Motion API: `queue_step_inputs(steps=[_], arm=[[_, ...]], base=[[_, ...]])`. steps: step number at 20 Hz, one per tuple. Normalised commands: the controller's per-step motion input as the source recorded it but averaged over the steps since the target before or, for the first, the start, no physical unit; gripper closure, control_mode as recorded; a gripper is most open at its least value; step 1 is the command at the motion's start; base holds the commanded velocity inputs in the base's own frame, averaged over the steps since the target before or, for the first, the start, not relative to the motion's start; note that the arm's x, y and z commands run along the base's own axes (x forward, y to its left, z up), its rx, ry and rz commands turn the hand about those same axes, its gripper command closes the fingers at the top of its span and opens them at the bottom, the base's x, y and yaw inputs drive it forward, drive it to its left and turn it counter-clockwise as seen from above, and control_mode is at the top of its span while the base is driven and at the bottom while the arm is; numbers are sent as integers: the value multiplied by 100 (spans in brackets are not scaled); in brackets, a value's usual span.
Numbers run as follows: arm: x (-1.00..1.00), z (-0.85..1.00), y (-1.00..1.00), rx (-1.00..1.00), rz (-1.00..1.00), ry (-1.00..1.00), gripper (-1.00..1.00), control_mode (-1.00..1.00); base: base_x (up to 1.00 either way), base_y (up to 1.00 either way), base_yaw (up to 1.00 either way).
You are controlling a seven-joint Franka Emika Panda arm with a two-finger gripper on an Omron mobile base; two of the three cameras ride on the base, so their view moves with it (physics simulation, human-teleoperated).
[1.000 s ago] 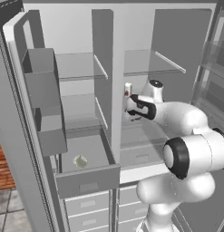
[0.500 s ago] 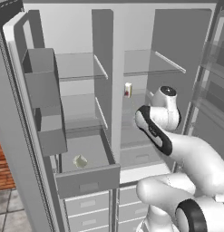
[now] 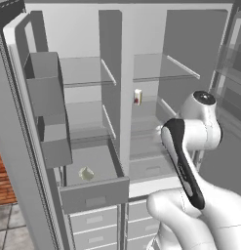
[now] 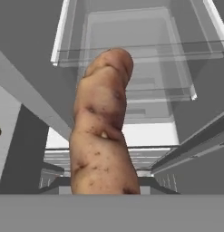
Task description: Take the potato and garlic from the fridge shelf and place them in the freezer drawer to begin freezing them.
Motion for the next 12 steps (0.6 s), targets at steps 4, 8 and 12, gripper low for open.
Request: queue_step_inputs(steps=[4, 8, 12], arm=[[-76, 68, 17, 1, 7, 3, 100, -100], [-47, 55, 49, 0, 15, 7, 100, -100], [-18, 22, 76, 0, 16, 4, 100, -100]], base=[[0, 0, 0], [0, 0, 0], [0, 0, 0]])
